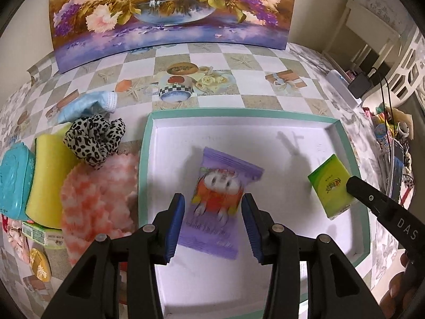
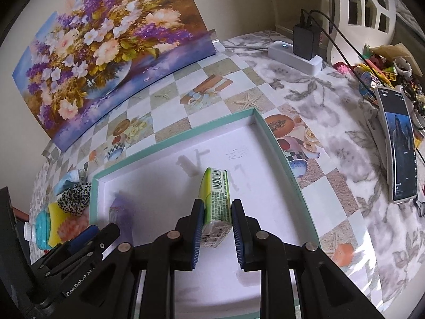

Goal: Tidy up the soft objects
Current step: 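Open left tool dropping packet in tray while right tool releases green box there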

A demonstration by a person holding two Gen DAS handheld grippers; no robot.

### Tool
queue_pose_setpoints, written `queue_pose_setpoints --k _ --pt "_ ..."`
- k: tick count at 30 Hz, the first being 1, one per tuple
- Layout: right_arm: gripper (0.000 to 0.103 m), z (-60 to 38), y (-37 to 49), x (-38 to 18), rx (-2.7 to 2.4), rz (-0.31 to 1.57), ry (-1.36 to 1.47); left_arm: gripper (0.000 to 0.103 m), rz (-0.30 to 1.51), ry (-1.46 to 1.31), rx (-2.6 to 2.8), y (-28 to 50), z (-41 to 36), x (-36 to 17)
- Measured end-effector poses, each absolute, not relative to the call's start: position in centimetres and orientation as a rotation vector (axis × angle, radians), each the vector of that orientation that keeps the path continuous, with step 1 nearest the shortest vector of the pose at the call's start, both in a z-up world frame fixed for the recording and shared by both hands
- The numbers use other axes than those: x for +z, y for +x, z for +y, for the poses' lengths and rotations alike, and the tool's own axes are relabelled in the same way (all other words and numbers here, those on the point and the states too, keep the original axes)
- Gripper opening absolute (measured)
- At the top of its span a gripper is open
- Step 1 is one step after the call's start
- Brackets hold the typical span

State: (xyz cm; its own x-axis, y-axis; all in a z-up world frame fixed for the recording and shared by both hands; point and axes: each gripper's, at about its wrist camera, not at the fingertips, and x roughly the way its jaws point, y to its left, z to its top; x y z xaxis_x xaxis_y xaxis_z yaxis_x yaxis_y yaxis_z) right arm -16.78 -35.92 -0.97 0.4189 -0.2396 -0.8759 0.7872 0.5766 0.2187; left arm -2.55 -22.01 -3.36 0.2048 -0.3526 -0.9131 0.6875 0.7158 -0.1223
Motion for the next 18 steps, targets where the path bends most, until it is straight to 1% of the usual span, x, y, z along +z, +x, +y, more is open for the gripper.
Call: queue_pose_setpoints --k 2,3,7,9,10,11,13,15,17,18 --pt "0.025 -35.8 -16.7 -0.9 -0.721 0.926 0.68 0.057 1.156 0.341 -0.742 -2.5 -21.9 -3.3" --pt "0.025 -35.8 -16.7 -0.9 -0.721 0.926 0.678 0.059 1.155 0.338 -0.739 -2.4 -21.8 -3.3" --pt "0.025 -35.7 -16.6 -0.8 -0.725 0.932 0.666 0.06 1.145 0.324 -0.713 -2.0 -21.3 -2.8" --pt "0.025 -35.6 -16.5 -0.7 -0.742 0.938 0.64 0.065 1.134 0.323 -0.688 -1.8 -21.0 -2.5" --pt "0.027 -35.5 -16.4 -0.6 -0.748 0.944 0.625 0.072 1.13 0.324 -0.678 -1.7 -20.8 -2.4" --pt "0.03 -35.4 -16.3 -0.5 -0.751 0.949 0.612 0.075 1.124 0.325 -0.663 -1.6 -20.6 -2.3" --pt "0.05 -35.3 -16.1 -0.5 -0.748 0.954 0.597 0.076 1.114 0.328 -0.635 -1.4 -20.3 -2.1" --pt "0.058 -35.1 -15.9 -0.5 -0.744 0.962 0.579 0.078 1.105 0.336 -0.605 -1.1 -20.0 -2.1" --pt "0.059 -34.8 -15.7 -0.5 -0.744 0.972 0.559 0.084 1.103 0.338 -0.579 -0.9 -19.7 -2.2" --pt "0.061 -34.7 -15.5 -0.5 -0.746 0.979 0.548 0.085 1.103 0.335 -0.563 -0.7 -19.5 -2.3"
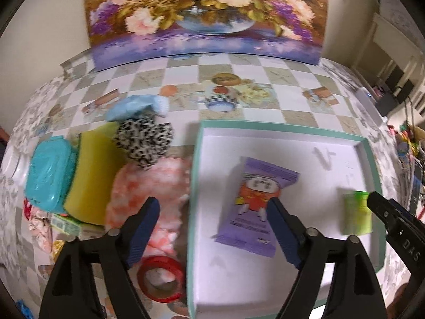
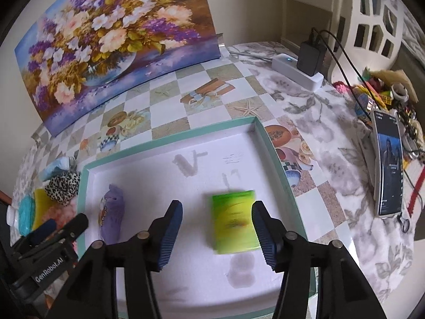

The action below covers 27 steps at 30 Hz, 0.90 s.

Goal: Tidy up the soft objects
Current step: 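Open left tool dropping packet in tray while right tool releases green box there, then move left tool toward pink cloth while right tool moves toward yellow round container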

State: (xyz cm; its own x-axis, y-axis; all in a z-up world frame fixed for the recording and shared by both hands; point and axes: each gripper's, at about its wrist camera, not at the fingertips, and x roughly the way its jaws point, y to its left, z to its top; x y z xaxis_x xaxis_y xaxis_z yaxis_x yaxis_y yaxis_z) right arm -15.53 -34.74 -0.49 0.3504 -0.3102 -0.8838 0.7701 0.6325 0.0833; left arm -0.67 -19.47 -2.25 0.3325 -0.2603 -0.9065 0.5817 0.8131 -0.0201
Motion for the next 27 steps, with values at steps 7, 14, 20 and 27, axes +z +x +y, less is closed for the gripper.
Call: queue_pose_setpoints --k 7,14,20,27 --pt "0.084 -34.0 -14.7 -0.9 -0.752 1.029 0.482 0.097 1.083 0.296 -0.486 0.4 -18.0 -2.0" --pt "0.103 -33.2 -14.2 -0.5 -0.773 1.037 0.392 0.1 1.085 0.288 -0.444 0.9 -17.4 -2.1" --pt "0.103 -33.0 -14.0 -0.5 -0.774 1.05 0.386 0.1 1.074 0.301 -0.439 0.8 -17.2 -1.5" --pt "0.103 -32.1 -14.2 0.8 -0.772 1.021 0.377 0.1 1.061 0.302 -0.447 0.6 -16.3 0.7"
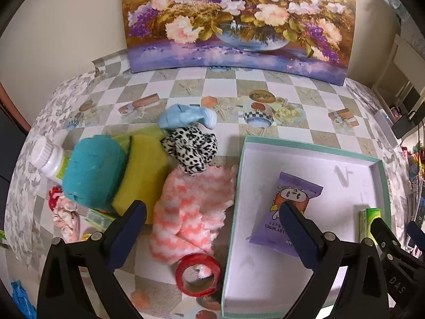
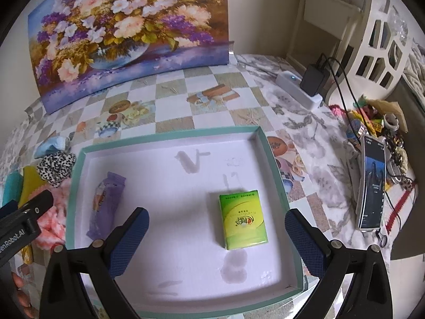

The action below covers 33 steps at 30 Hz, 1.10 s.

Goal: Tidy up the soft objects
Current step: 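Move left tool toward pink cloth while right tool moves toward yellow round container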

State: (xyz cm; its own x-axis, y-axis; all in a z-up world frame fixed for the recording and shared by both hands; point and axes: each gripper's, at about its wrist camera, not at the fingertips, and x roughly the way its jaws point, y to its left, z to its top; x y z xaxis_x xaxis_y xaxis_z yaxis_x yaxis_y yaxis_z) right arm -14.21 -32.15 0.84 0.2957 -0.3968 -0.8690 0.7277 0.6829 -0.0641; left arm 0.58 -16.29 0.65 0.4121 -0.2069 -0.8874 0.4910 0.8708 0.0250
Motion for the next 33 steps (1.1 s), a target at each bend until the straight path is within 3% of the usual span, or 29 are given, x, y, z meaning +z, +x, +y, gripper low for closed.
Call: queue_pose_setpoints --k 17,33 --pt "0.103 -24.1 -10.6 1.3 -0.531 1.025 0.378 0.1 0.963 0.309 -0.367 1.7 -7.2 5.3" --pt "0.103 -17.7 -6.6 0.3 -0.243 1.024 0.397 0.1 1.079 0.065 -0.224 5.5 5.5 2.1"
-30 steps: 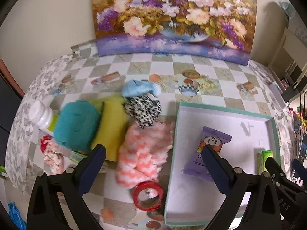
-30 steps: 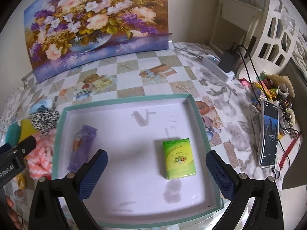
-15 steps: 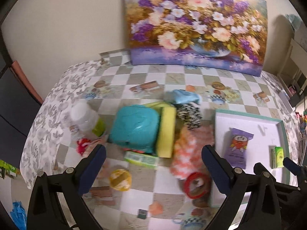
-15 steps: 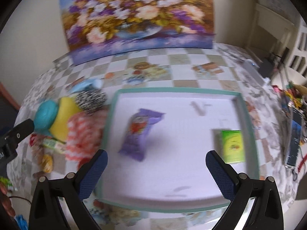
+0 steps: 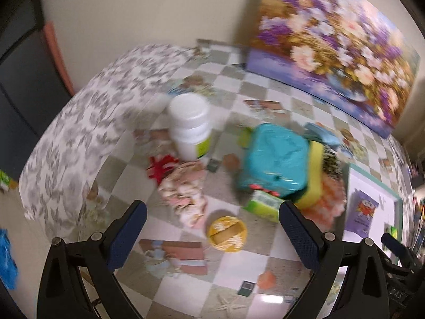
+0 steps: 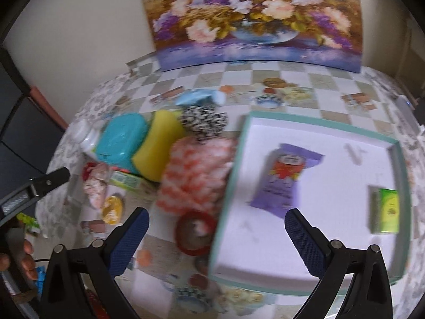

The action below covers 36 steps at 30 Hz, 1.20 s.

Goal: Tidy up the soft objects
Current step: 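Move left tool toward pink cloth while right tool moves toward yellow round container, then grasp the pink cloth with left tool while right tool grasps yellow round container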

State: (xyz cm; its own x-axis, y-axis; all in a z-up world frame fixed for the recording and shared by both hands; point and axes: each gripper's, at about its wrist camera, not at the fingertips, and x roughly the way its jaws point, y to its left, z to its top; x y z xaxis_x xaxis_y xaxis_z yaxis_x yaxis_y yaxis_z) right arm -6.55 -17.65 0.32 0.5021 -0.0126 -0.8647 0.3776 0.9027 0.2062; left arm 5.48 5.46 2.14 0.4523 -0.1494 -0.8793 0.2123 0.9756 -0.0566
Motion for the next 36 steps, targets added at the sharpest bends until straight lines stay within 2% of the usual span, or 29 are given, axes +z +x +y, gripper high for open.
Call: queue_pose_setpoints --k 9,19,29,33,36 --pt "0.103 -13.3 -3.7 0.1 -0.112 1.036 0.338 0.1 1.134 -0.008 -0.145 6.9 9.6 -0.2" --pt "0.102 -6.6 -0.5 -2.1 0.014 1.093 0.252 0.1 1.212 -0.026 -0.146 8.1 11.1 -3.0" --pt "0.1 -4.2 1.5 -4.3 0.034 1.142 0.21 0.1 1.261 -0.041 -0.157 9.5 12.2 -5.2" --pt "0.094 -3.9 2.0 -4.9 0.04 1.154 0.211 0.1 1.274 -0.066 -0.168 9.8 12.6 -5.8" --pt "0.093 -3.3 2.2 -5.1 0.053 1.16 0.195 0.1 1.282 -0.085 -0.175 10.1 12.9 -6.1"
